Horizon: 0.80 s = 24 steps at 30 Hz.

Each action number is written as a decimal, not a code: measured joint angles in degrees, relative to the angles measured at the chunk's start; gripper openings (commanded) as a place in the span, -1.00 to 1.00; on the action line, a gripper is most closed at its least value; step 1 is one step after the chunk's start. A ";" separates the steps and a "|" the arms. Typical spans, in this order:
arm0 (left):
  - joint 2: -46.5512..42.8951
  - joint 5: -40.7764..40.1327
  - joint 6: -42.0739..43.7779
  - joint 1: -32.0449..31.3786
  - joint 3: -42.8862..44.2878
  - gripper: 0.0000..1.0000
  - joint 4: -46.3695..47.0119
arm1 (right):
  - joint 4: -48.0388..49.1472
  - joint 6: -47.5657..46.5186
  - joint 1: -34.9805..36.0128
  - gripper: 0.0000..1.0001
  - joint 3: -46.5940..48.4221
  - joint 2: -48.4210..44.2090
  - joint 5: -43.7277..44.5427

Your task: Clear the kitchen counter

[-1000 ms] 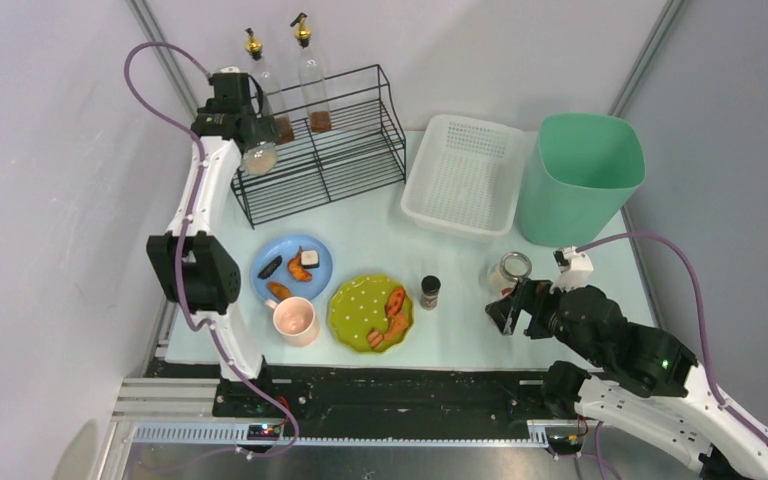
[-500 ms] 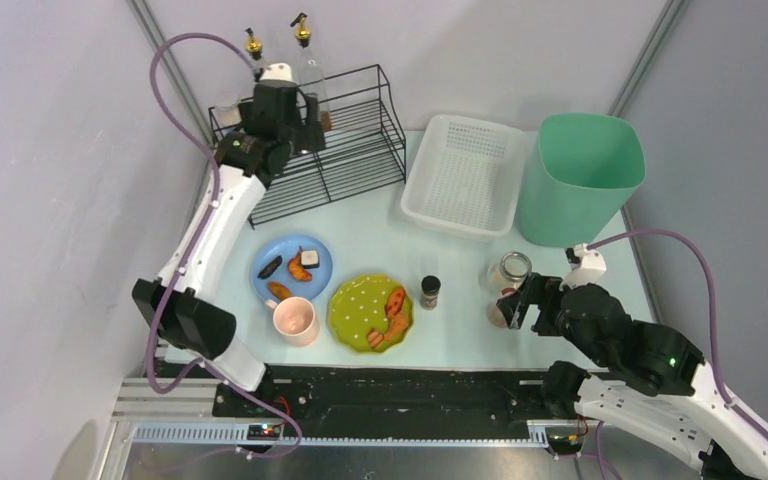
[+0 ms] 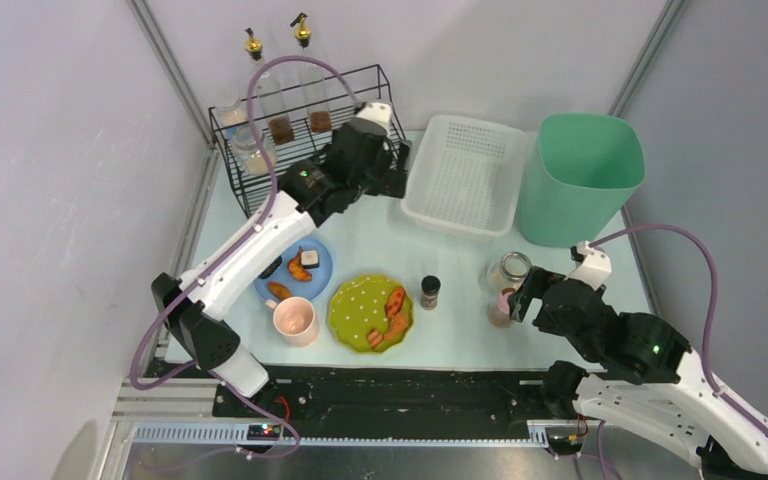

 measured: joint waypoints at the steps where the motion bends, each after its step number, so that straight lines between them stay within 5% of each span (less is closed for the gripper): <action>1: 0.15 0.39 -0.11 -1.60 0.00 0.99 0.02 | -0.39 0.57 -0.37 0.99 0.00 -0.37 0.17; 13: 9.44 4.26 -3.30 -16.24 1.40 0.99 1.92 | -3.82 3.52 -2.64 1.00 2.23 -5.97 0.46; 24: 23.12 8.85 -4.94 -24.57 12.41 0.99 3.80 | -3.28 1.92 -2.75 1.00 4.00 -13.20 0.57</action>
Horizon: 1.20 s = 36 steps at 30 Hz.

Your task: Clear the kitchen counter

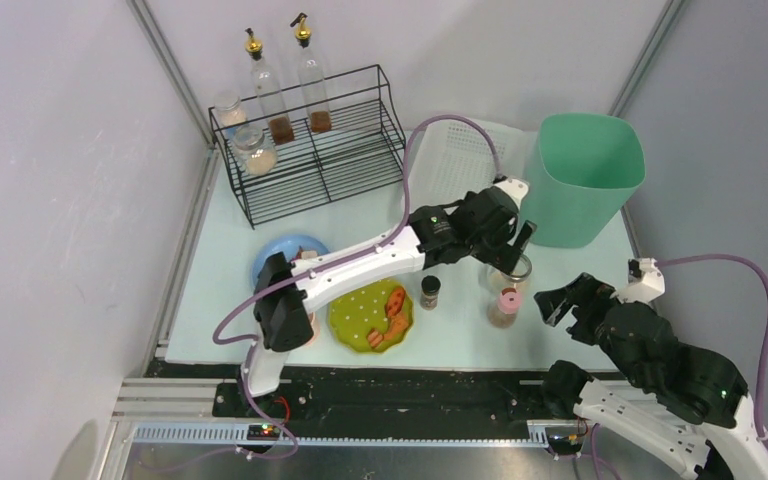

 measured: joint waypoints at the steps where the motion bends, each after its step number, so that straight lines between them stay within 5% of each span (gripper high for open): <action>1: 0.61 0.24 -0.15 -0.44 0.72 0.99 0.13 | 0.04 -0.33 0.00 1.00 0.11 -0.48 -0.09; 36: 19.06 -5.90 -3.91 -4.92 14.88 0.99 0.90 | 3.96 -5.86 0.00 1.00 0.15 -6.34 -5.42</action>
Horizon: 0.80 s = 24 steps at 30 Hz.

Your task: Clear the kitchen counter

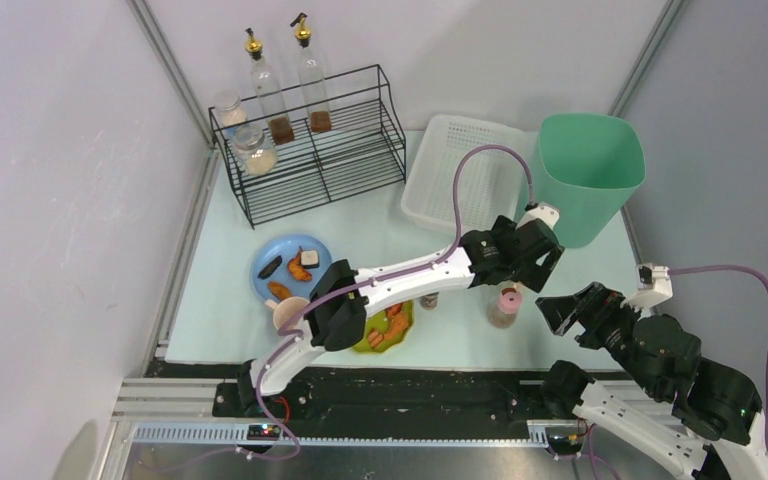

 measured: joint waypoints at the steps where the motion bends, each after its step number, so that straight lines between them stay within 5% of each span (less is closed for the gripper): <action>1: 0.26 -0.39 0.02 0.00 0.11 0.99 -0.02 | 0.00 0.00 0.00 1.00 0.00 -0.04 0.00; 24: 4.96 -4.52 0.37 0.00 2.78 0.88 0.20 | -0.02 -1.03 -0.11 1.00 0.00 -0.33 -0.61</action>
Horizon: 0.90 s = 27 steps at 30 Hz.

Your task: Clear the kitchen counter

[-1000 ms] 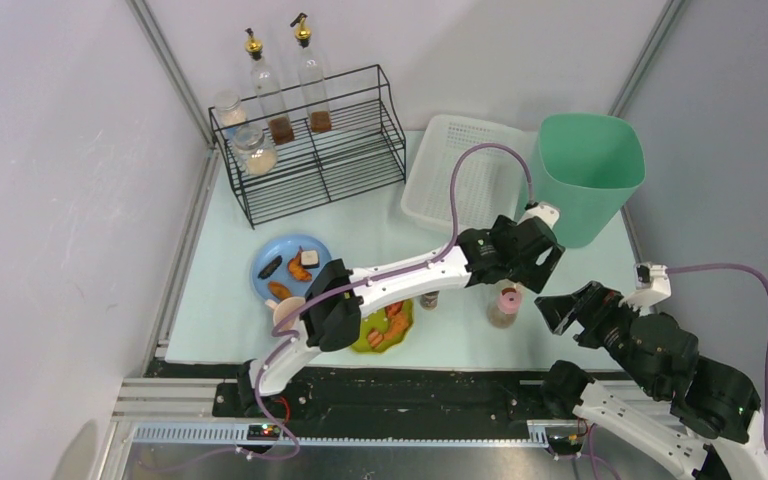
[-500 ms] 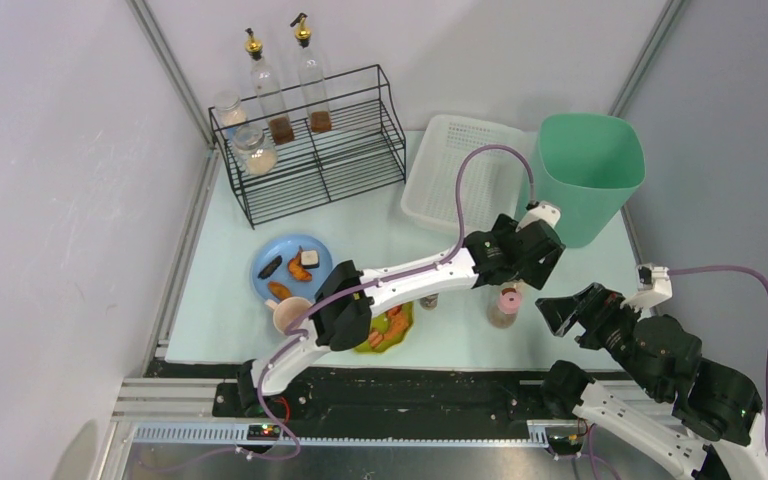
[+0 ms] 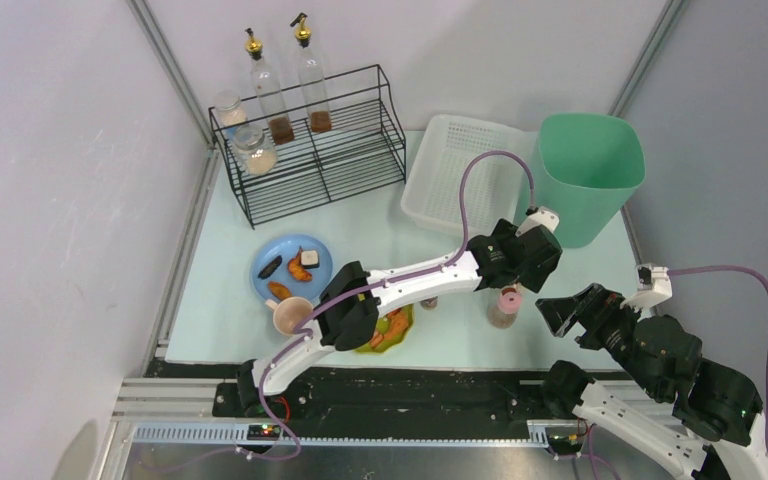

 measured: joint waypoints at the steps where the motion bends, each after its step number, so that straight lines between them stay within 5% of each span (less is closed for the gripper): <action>1: 0.00 0.00 0.00 0.00 0.00 0.81 0.04 | 0.00 0.00 0.00 1.00 0.00 0.00 0.00; 5: 0.11 0.09 -0.11 0.00 0.00 0.59 0.33 | 0.00 -0.02 0.00 1.00 0.00 0.00 0.00; 15: 0.44 0.22 -0.07 0.07 0.00 0.56 0.57 | 0.00 -0.07 0.00 1.00 0.00 0.00 0.00; 25: 0.44 0.46 -0.28 0.15 0.00 0.04 0.72 | -0.02 -0.15 -0.04 1.00 0.00 0.00 0.00; 27: 0.46 0.46 -0.33 0.17 0.00 -0.22 0.74 | -0.02 -0.15 -0.04 1.00 0.00 0.00 0.00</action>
